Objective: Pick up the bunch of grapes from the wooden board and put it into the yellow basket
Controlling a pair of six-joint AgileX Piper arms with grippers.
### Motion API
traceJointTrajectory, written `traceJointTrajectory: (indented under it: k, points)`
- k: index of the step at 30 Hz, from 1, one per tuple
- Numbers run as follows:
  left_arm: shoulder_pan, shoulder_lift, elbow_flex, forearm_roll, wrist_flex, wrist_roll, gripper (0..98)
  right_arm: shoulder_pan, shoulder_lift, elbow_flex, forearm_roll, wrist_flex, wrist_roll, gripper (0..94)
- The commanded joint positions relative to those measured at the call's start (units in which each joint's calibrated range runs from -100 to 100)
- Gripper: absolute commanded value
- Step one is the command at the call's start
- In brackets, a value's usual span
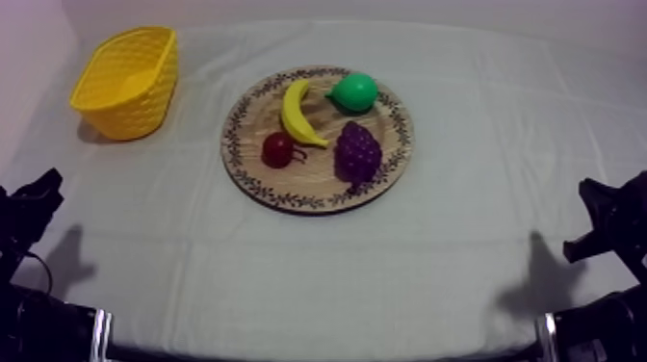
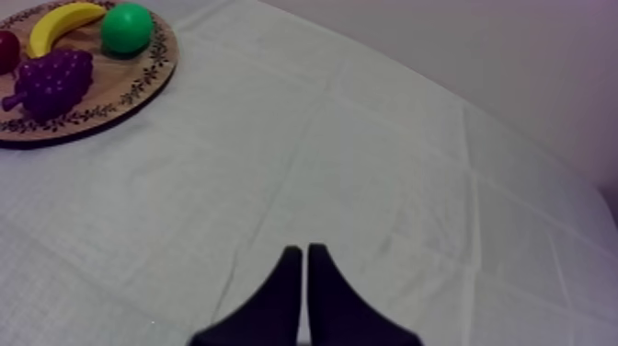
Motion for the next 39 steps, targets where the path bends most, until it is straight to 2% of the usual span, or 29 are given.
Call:
traceJointTrajectory:
  k: [1,18,23,28,34,36,39]
  points:
    - [-0.07,-0.31,0.35,0.05,-0.66,-0.97,0.1,-0.01,0.00,0.00,-0.01,-0.01,-0.01,0.3]
    - [-0.07,-0.31,0.35,0.05,-0.66,-0.89,0.1,-0.01,0.00,0.00,-0.01,-0.01,-0.01,0.3]
    - [0.24,-0.31,0.35,0.05,-0.66,1.06,0.1,-0.01,0.00,0.00,-0.01,-0.01,0.01,0.3]
    - [4.09,-0.31,0.27,0.21,-0.27,3.24,0.1,-0.01,0.00,0.00,-0.01,-0.01,-0.01,0.3]
    - [9.87,-0.21,-0.42,0.28,-0.09,4.27,0.0,-0.01,0.00,0.00,-0.01,-0.01,0.00,0.3]
    - [10.64,1.27,-0.76,1.42,0.07,3.91,0.0,-0.01,0.00,0.00,-0.01,-0.01,0.00,0.3]
    - [10.20,5.91,-2.08,5.55,0.17,0.44,0.0,-0.01,0.00,0.00,-0.01,-0.01,-0.01,0.3]
